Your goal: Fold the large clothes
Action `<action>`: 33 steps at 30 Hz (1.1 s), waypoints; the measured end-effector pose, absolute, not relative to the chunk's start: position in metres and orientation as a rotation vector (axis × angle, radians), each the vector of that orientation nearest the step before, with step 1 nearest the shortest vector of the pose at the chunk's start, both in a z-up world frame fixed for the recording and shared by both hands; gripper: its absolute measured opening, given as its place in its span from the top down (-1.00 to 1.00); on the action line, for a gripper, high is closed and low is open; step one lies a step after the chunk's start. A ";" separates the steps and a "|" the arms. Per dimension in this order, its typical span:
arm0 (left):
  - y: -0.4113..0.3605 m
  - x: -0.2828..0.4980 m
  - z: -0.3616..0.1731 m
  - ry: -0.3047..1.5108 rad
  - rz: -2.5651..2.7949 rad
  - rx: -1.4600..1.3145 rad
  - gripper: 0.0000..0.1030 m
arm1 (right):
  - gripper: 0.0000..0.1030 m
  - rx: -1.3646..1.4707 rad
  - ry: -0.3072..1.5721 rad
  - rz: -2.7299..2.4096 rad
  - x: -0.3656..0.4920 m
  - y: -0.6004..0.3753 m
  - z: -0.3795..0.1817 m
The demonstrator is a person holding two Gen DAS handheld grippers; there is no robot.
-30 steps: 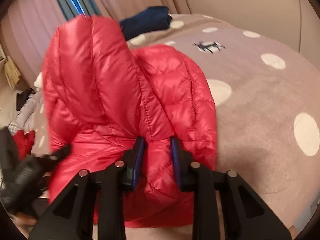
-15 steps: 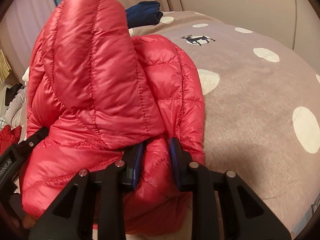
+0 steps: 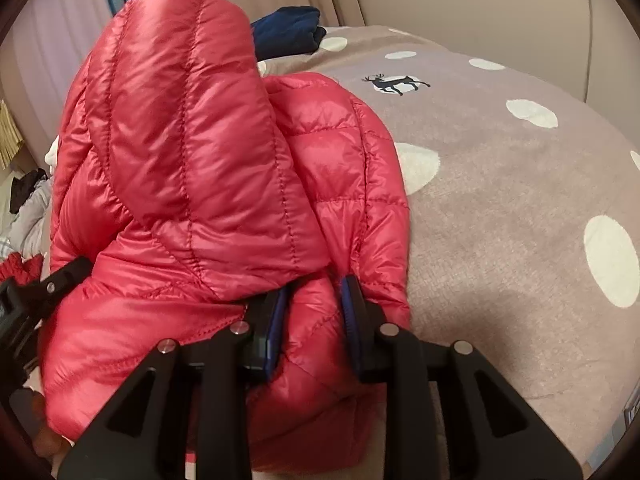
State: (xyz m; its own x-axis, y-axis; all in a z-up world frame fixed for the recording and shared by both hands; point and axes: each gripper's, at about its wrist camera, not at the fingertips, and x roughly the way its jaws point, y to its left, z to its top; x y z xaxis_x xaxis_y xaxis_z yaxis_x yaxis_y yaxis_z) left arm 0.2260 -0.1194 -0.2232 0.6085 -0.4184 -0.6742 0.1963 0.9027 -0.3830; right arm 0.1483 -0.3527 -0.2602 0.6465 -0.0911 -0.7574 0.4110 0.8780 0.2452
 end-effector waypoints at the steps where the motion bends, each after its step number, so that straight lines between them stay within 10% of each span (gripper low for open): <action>1: -0.115 0.221 -0.215 0.824 -0.343 -0.283 -0.35 | 0.50 0.440 0.834 -0.294 0.148 -0.355 -0.256; 11: -0.069 0.214 -0.167 0.671 -0.191 -0.258 -0.19 | -0.05 0.469 0.752 -0.344 0.128 -0.348 -0.197; 33: -0.097 0.293 -0.195 0.746 -0.214 -0.264 0.25 | 0.06 0.392 0.595 -0.170 0.218 -0.317 -0.141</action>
